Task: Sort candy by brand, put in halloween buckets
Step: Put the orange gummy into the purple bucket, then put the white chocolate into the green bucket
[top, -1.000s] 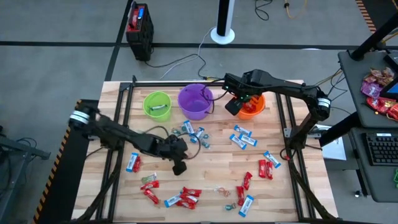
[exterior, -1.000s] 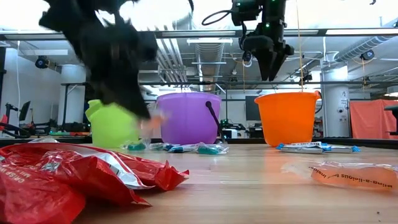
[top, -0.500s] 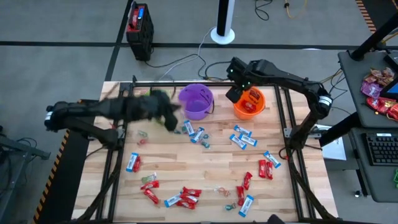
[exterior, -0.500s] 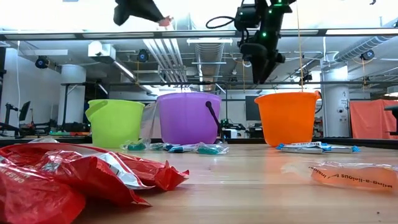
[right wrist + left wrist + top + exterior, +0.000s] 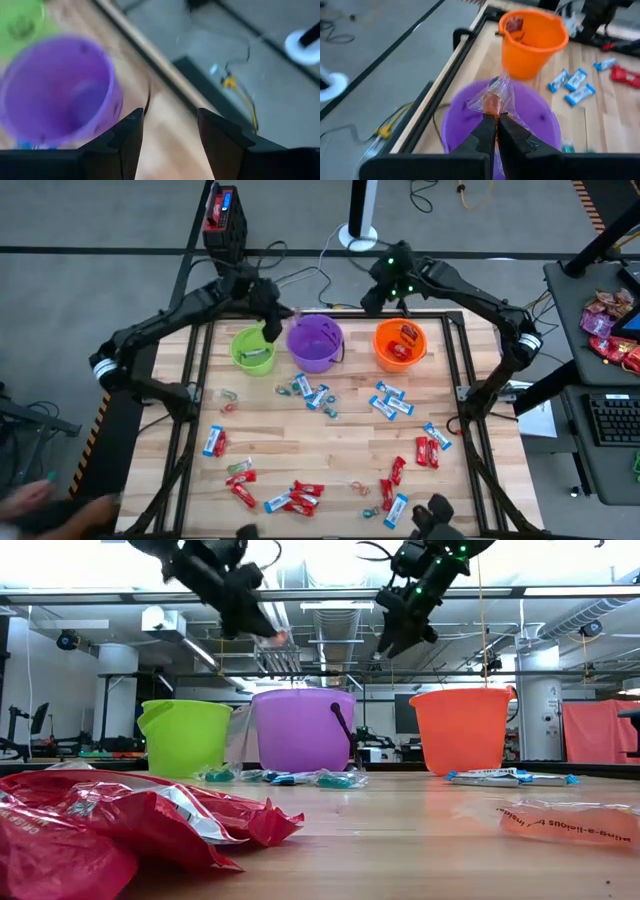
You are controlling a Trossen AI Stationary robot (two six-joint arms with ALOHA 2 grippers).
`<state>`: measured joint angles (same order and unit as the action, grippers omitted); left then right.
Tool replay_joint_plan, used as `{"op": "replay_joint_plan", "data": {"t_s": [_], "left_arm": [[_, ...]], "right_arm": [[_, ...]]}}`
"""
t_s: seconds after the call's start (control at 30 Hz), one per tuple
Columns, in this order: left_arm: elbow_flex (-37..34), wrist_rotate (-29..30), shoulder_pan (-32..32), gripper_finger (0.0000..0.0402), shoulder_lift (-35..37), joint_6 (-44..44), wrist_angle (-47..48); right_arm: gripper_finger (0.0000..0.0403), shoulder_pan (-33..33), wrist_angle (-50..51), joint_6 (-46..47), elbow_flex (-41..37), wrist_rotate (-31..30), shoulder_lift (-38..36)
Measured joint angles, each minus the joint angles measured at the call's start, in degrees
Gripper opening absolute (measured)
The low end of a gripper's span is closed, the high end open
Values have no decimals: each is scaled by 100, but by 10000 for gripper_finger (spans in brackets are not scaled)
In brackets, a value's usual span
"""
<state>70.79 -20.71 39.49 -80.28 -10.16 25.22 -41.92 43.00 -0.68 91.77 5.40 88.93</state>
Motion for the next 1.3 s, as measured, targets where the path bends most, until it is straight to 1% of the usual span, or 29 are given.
{"op": "replay_joint_plan", "data": {"t_s": [0.07,0.17,0.33,0.5,0.77,0.93,1.0,1.1,1.3], "left_arm": [[-1,-110,53,0,-275,-30,-397],[5,-145,43,0,-655,-39,-728],[54,-138,8,0,-984,-262,-373],[73,-242,-32,0,-1074,-432,-336],[74,-234,-84,0,-1233,-227,-316],[74,-232,-105,1,-1238,-191,-312],[74,-230,-106,10,-1238,-146,-278],[74,-223,-126,37,-1238,-36,-275],[74,-223,-147,118,-1224,213,-277]], "right_arm": [[180,-64,-345,-41,0,7,-5],[180,-137,-666,-222,0,7,-3],[176,-219,-910,-303,0,-88,-1],[166,-243,-841,-434,-1,-91,-1],[149,-237,-550,-629,-2,-89,-1],[139,-233,-202,-685,-2,-89,-1],[135,-222,-47,-685,-2,-84,-1],[131,-222,138,-648,-2,-78,-23],[123,-60,348,-514,-2,-42,-280]]}}
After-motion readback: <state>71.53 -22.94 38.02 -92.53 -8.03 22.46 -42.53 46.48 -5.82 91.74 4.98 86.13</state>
